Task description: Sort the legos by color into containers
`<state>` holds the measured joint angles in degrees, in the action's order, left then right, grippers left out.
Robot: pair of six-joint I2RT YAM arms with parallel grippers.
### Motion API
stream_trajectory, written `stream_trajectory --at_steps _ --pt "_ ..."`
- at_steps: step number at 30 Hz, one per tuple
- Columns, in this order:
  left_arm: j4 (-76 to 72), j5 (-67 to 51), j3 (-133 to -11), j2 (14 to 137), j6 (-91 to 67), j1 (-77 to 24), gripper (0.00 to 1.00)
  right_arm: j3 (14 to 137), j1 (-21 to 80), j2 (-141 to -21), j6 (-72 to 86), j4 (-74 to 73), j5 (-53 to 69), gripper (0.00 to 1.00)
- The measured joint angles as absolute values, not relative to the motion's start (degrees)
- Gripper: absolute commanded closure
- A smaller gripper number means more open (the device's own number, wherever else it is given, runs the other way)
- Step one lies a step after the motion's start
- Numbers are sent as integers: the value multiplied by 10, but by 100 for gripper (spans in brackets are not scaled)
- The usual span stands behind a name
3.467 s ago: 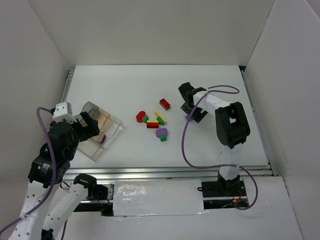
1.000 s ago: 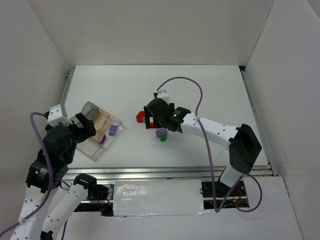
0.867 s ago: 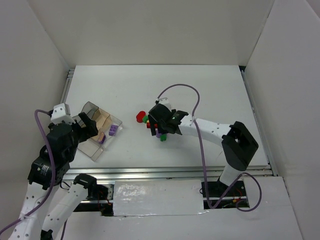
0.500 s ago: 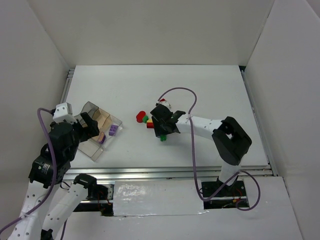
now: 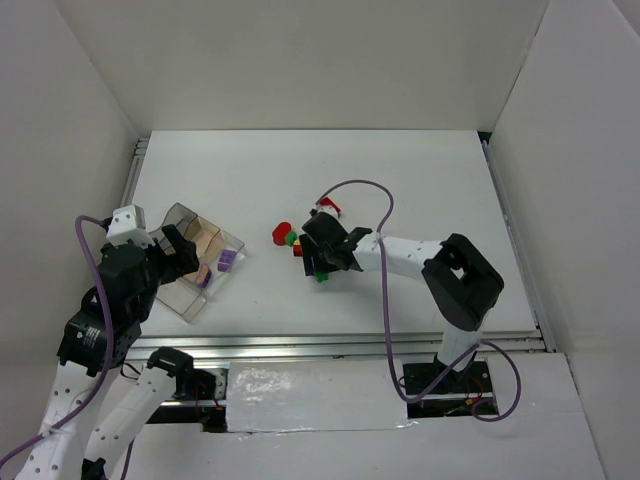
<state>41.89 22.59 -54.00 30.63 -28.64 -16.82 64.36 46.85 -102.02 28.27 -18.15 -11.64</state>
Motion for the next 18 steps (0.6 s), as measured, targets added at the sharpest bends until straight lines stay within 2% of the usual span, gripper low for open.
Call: stream_trajectory --at_steps 7,18 --pt "419 226 -540 311 -286 -168 1 585 469 -988 290 -171 -87 27" --pt "419 225 -540 314 -286 -168 1 600 469 -1014 276 -183 -94 26"
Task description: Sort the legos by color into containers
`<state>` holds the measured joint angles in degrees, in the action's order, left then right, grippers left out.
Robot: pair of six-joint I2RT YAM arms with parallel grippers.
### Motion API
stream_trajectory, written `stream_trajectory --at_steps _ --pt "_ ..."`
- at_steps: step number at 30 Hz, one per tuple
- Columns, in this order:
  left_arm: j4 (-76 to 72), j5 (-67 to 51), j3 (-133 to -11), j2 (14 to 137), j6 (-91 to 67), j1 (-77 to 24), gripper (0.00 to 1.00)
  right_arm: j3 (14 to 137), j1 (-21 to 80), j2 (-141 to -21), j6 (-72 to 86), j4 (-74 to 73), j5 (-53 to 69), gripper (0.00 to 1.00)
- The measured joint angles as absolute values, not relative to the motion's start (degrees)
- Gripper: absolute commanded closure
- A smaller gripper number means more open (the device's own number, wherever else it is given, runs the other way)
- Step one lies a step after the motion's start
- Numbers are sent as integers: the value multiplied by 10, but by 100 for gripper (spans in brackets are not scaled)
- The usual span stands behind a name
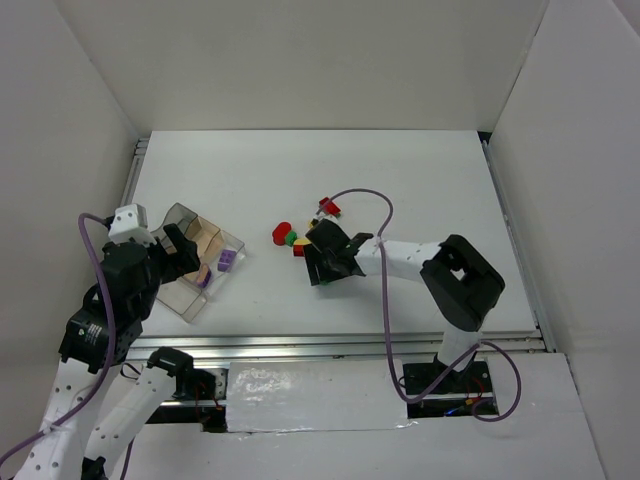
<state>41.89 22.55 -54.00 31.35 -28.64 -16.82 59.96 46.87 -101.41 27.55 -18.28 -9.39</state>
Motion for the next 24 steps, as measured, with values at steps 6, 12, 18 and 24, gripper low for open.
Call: stream_trajectory --at_steps 6,12,18,24 --pt "419 223 -540 316 -286 -168 0 573 468 -997 255 -147 -56 26" --pt "419 222 -540 318 -286 -168 1 549 469 -977 256 -125 -28 21" --pt "419 221 -540 318 -286 -168 0 522 476 -950 266 -116 -46 26" --pt "418 220 -540 323 -286 -168 0 522 479 -950 279 -110 -76 40"
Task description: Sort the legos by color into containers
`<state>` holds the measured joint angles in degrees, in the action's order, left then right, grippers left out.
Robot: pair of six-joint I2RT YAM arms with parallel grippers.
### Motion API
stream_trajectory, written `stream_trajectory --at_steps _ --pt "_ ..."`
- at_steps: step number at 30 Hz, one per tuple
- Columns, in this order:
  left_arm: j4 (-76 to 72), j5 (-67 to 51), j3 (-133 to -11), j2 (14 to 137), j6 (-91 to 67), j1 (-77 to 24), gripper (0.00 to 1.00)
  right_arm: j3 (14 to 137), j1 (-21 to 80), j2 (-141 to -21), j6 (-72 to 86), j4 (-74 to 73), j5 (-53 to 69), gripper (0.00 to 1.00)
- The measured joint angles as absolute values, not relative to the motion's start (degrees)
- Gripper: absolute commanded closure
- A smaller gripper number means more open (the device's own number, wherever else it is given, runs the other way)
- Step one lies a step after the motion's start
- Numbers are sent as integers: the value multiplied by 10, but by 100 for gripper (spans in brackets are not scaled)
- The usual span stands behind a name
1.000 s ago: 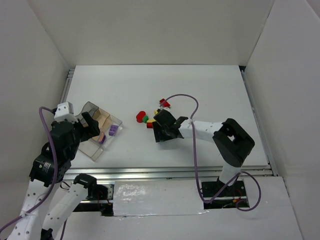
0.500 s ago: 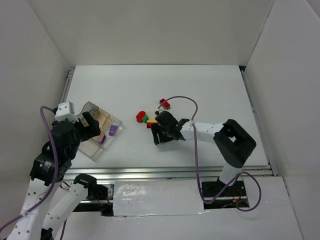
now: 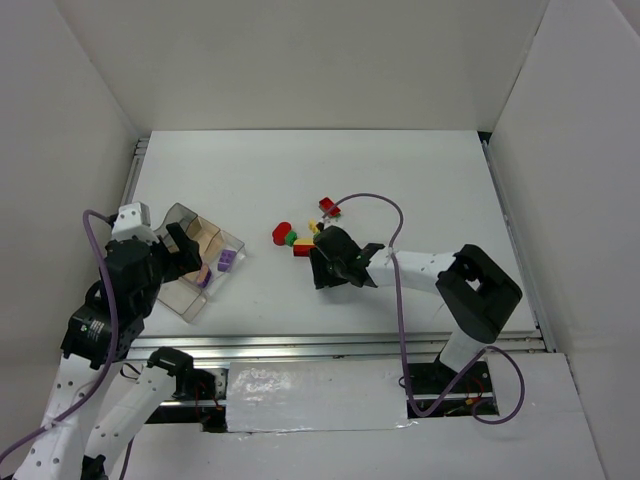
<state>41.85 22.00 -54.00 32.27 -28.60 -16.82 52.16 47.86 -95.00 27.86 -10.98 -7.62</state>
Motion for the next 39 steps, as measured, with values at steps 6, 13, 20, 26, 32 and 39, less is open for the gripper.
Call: stream_trajectory --at_steps 6,13,20,26,32,39 --pt "418 217 -540 326 -286 -168 0 522 480 -950 283 -101 -95 63" --pt "418 217 -540 326 -286 -168 0 520 496 -950 285 -96 -101 98" --pt "406 156 -540 330 -265 -168 1 489 519 -858 250 -109 24 97" --pt "352 -168 -540 399 -234 -171 1 499 520 -731 213 -98 269 97" --pt "281 -403 -501 375 -231 -176 0 511 522 -689 214 -83 416 97" --pt "213 -519 -484 322 -245 -178 1 526 529 -686 229 -63 481 96"
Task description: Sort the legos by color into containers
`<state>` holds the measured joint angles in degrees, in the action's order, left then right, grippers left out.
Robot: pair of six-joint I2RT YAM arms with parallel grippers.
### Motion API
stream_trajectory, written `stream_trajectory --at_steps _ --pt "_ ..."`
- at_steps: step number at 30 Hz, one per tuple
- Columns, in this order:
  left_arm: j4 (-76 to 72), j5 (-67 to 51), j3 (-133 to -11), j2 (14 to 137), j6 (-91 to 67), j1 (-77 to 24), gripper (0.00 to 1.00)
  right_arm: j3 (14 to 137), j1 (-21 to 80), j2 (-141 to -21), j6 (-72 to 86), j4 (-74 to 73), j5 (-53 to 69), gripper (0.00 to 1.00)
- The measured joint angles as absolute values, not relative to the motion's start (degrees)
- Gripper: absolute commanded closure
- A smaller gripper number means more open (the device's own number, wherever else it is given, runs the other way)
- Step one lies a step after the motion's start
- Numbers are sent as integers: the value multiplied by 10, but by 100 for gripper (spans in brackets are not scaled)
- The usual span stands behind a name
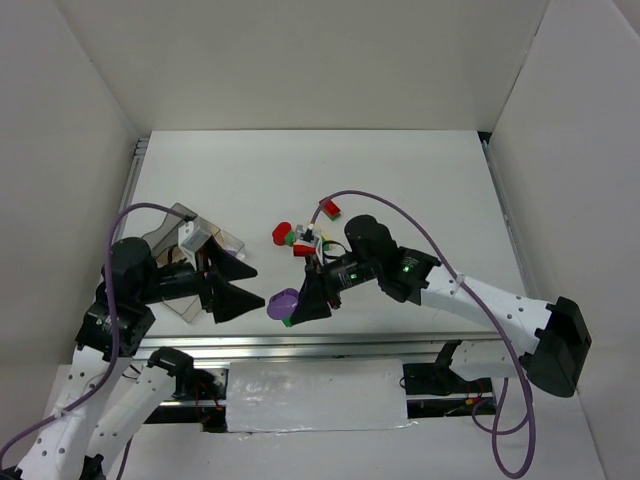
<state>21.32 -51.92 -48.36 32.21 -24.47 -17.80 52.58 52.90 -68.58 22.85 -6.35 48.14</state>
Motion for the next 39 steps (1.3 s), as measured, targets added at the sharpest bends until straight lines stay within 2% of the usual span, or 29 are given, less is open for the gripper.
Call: stream_trajectory --at_steps 8,12,15,16,18,19,21,22,23,24,26,27,33,39 --pt "208 -539 -461 360 -249 -178 0 564 537 -690 240 -51 499 96" --pt "203 -549 -457 370 -259 -180 8 583 539 -704 242 -51 497 96" --pt "193 -554 -454 368 -262 -182 21 595 542 -721 243 -51 489 96" --pt "190 -556 -453 366 -262 -182 30 598 542 -726 243 -51 487 96" --pt "182 -563 -449 361 -271 -182 39 604 543 -733 244 -51 484 96" --pt "180 -566 -448 360 -273 -182 51 605 543 -735 244 -49 483 96" --pt "176 -572 -447 357 -276 -182 66 608 542 -738 244 -47 483 96" --pt "174 -575 -447 354 -277 -182 83 609 542 -738 243 -45 484 95" --pt "172 -578 -447 353 -278 -182 92 609 543 -738 242 -44 486 93" --pt "171 -579 -447 352 -281 -182 98 610 543 -738 242 -44 488 81" --pt "169 -576 -447 352 -286 -182 100 611 542 -739 244 -43 489 67" --pt "170 -573 -447 351 -286 -182 100 611 542 -739 245 -42 489 52" --pt "171 -542 -451 346 -288 -182 100 601 542 -739 260 0 482 43" --pt "170 -516 -452 342 -297 -185 100 575 543 -721 268 38 451 44"
